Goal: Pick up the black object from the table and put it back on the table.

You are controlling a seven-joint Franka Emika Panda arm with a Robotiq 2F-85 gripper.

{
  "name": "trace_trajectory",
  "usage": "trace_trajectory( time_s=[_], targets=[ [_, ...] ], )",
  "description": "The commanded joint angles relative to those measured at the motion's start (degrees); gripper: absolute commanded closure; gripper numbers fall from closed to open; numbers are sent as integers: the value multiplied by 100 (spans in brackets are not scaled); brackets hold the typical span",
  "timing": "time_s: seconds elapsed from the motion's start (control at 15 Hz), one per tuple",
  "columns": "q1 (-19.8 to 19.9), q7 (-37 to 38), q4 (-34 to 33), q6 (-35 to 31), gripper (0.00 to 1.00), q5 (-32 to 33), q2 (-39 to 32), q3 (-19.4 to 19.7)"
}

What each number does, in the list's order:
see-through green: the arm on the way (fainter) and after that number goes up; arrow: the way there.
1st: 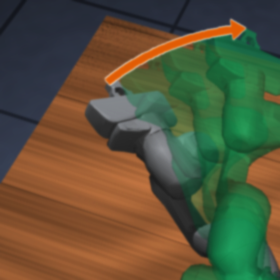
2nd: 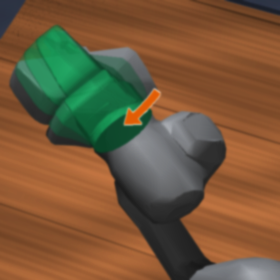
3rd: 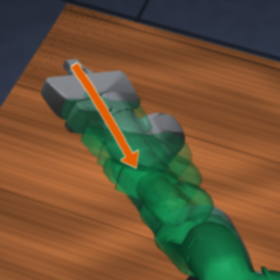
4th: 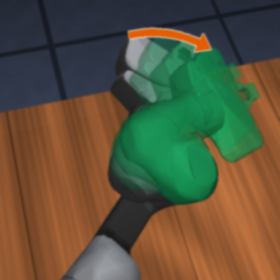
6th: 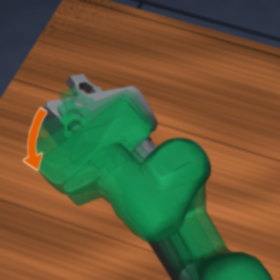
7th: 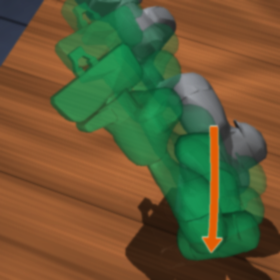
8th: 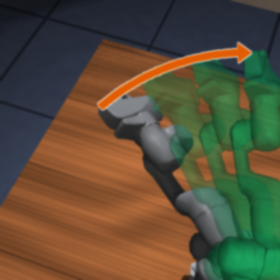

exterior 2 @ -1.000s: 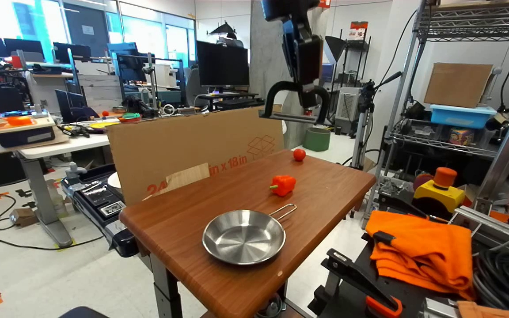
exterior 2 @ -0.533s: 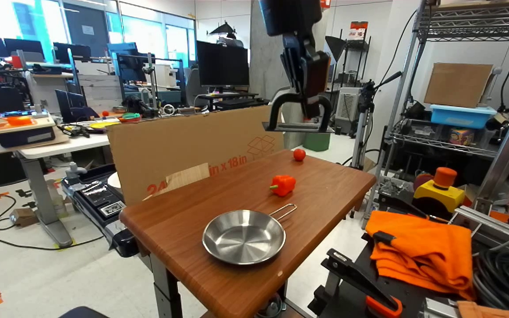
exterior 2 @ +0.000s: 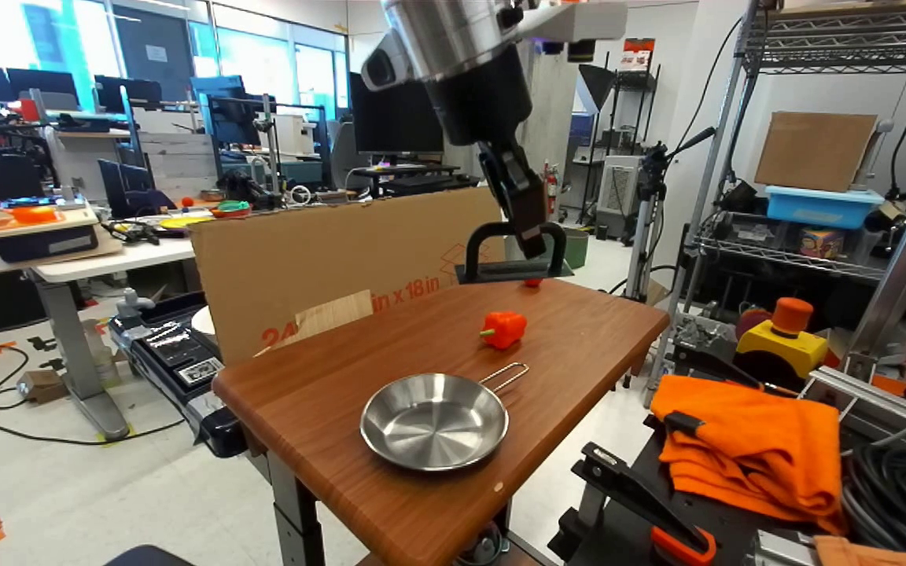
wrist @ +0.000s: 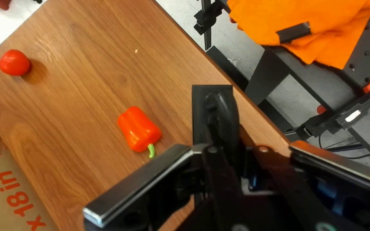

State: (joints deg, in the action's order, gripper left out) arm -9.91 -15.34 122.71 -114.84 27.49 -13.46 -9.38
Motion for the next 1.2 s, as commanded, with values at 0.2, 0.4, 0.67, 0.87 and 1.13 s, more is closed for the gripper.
trace_trajectory(
  time_s=[0.2, 0.4, 0.67, 0.87, 1.13],
  targets=[
    [-301, -295, -255, 100, 96, 756, -283, -81],
    [-360, -506, -143, 67, 96, 963, -201, -157],
    [-374, -666, -117, -29, 96, 1139, -183, -218],
    [-399, -671, 43, 70, 96, 947, 173, -346],
    [-389, -683, 249, -19, 96, 331, 796, -571]
  ],
)
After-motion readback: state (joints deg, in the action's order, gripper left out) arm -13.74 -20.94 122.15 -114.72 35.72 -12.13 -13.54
